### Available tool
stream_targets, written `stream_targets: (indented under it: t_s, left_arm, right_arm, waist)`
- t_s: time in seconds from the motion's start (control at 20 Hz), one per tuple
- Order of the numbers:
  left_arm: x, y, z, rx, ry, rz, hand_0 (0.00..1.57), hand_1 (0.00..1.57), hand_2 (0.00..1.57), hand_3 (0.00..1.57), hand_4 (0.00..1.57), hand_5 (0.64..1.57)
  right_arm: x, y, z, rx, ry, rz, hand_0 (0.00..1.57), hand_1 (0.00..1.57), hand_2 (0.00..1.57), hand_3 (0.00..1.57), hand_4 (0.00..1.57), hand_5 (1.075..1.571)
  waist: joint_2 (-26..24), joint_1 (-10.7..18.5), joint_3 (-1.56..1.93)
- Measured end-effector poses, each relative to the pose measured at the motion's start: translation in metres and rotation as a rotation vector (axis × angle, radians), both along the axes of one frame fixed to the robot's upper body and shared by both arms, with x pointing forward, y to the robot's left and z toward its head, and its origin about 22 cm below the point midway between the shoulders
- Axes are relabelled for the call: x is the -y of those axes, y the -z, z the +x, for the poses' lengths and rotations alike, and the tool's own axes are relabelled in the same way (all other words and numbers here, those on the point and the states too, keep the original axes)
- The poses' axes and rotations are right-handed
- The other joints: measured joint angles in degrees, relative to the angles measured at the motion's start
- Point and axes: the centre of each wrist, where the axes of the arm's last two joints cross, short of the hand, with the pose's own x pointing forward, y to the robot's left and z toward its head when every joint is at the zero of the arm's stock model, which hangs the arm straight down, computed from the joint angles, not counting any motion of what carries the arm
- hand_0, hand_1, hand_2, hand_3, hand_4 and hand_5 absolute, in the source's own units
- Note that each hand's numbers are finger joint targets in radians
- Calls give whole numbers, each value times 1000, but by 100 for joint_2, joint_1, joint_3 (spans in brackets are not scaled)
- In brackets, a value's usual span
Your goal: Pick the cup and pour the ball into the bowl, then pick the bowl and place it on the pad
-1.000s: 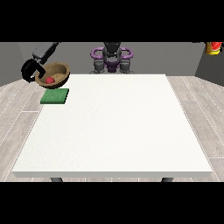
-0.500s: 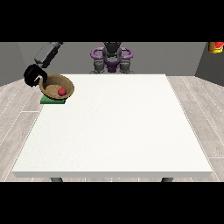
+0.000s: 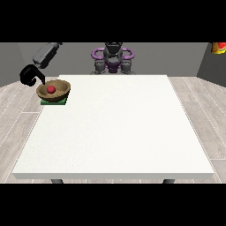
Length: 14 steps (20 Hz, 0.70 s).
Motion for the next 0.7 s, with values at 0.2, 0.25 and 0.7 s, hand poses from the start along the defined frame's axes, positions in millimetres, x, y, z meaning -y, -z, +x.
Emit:
stream_targets:
  t_s: [0.2, 0.25, 0.7]
  left_arm:
    - [-10, -2, -4, 12, -17, 3, 0, 0, 0, 0, 1188, 1565]
    - [-10, -6, -3, 18, -17, 1, 0, 0, 0, 0, 1191, 1565]
    - [-4, -15, 1, 49, -7, 10, 0, 0, 0, 0, 1208, 1569]
  right_arm:
    - [-23, 4, 14, 36, -8, 32, 1443, 1443, 1376, 678, 0, 1535]
    - [-23, 2, 16, 55, -7, 38, 1434, 1434, 1376, 670, 0, 1534]
    - [-25, -12, 27, 43, -51, -48, 0, 0, 0, 0, 0, 1410]
  waist:
    - [72, -38, -3]
    - [139, -22, -1]
    - [353, 136, -2]
